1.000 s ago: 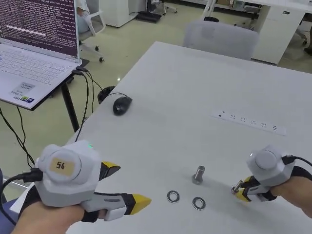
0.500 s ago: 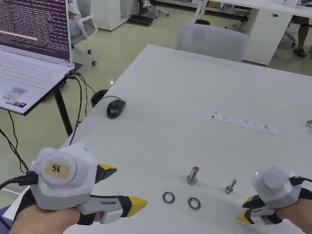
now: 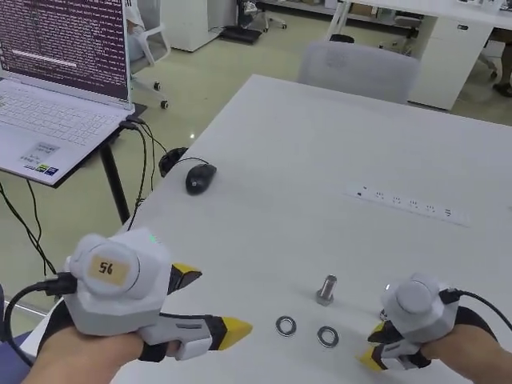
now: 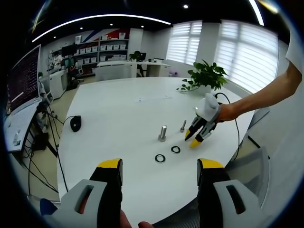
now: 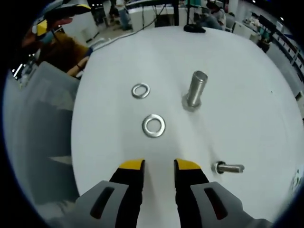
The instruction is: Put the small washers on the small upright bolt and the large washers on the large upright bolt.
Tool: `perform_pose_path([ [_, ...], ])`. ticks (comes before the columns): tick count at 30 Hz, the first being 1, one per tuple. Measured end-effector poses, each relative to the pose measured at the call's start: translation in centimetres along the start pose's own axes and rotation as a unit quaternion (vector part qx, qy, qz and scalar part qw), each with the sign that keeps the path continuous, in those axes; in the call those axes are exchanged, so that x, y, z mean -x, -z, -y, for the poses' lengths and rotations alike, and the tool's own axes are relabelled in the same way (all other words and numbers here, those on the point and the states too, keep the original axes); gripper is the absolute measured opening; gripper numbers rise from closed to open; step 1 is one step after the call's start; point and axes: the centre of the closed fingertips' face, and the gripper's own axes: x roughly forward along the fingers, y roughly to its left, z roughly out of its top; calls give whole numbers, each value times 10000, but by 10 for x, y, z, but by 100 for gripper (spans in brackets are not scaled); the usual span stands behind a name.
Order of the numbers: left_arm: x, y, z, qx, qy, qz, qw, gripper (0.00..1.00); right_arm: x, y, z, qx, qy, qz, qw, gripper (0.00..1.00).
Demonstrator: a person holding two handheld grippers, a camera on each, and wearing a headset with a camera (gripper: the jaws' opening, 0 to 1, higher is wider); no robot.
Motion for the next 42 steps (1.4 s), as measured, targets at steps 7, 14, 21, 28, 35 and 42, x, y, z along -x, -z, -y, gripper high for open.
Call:
perform_pose_path([
  [7, 4, 3, -2, 57, -53, 15, 10000, 63, -9, -24, -3, 285, -84, 26, 9996, 26],
  [14, 8, 7, -3, 104, -85, 17, 9999, 63, -18, -38, -6, 551, -177, -3, 9983, 28],
  [21, 11, 7, -5, 110, -115, 25, 9999, 63, -27, -36, -7, 991, -282, -236, 9944, 30],
  [28, 13, 9, -4, 105, -113, 26, 9999, 63, -28, -34, -6, 1641, -279, -377, 9853, 27],
  [35, 14, 9, -3, 95, -118, 26, 9999, 63, -28, -34, -6, 1677, -354, -338, 9846, 27],
  [42, 12, 9, 1, 66, -83, 20, 9999, 63, -29, -35, -5, 1602, -313, -360, 9859, 24],
])
